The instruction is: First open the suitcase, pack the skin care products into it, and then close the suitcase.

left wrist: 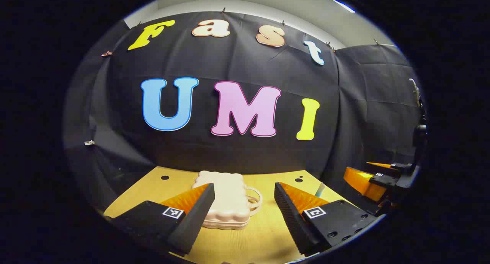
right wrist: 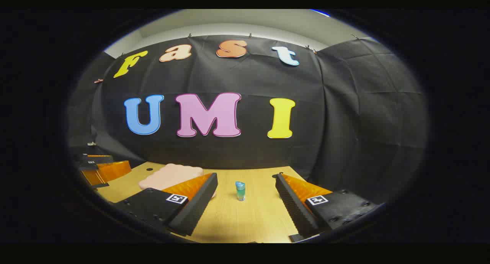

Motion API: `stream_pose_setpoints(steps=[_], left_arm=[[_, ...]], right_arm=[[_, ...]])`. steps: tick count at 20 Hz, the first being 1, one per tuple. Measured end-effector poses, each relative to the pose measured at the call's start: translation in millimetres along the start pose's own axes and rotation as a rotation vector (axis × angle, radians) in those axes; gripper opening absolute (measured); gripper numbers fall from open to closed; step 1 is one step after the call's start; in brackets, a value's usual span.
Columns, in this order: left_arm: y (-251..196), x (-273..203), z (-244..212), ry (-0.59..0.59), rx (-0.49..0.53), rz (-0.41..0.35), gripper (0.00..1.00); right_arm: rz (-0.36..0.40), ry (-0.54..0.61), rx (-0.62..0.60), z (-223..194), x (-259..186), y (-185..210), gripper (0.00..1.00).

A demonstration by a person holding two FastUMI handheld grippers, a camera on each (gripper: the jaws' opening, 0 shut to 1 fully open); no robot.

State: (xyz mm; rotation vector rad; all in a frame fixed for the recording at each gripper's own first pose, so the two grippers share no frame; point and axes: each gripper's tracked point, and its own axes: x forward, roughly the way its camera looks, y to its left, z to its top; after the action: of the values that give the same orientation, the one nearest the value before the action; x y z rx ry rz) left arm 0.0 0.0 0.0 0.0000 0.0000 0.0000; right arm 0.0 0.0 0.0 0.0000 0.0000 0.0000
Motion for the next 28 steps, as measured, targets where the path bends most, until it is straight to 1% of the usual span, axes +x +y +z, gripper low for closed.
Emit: stream_pose_setpoints(steps=[1, 7, 12, 15, 20, 22, 24, 25, 28], left_arm=[[-2, 0, 1, -0.001, -0.002, -0.001, 0.98], [-3, 0, -3, 0.011, -0.007, 0.016, 0.98], [-4, -3, -4, 0.013, -0.006, 0.035, 0.98], [-4, -4, -8, 0.029, -0.013, 0.043, 0.98], [-11, -3, -14, 0.054, -0.018, 0.021, 0.98], [-12, 3, -14, 0.059, -0.010, 0.012, 0.98], [-5, 13, -17, 0.083, 0.013, 0.043, 0.98], [-5, 20, -18, 0.091, 0.011, 0.047, 0.98], [-13, 43, -23, 0.116, -0.016, 0.028, 0.98]], right_arm=[[-0.002, 0.000, 0.001, 0, 0, -2, 0.97], [0.011, 0.012, -0.008, -5, 0, -5, 0.96], [0.023, 0.012, 0.007, -4, 0, -8, 0.97], [0.033, 0.029, 0.017, -12, 2, -8, 0.97], [0.047, 0.059, 0.036, -19, 1, -7, 0.96], [0.043, 0.058, 0.025, -21, 2, -11, 0.96], [0.041, 0.065, 0.022, -23, 4, -14, 0.97], [0.041, 0.071, 0.020, -26, 4, -15, 0.97], [0.030, 0.071, 0.011, -25, 10, -25, 0.97]])
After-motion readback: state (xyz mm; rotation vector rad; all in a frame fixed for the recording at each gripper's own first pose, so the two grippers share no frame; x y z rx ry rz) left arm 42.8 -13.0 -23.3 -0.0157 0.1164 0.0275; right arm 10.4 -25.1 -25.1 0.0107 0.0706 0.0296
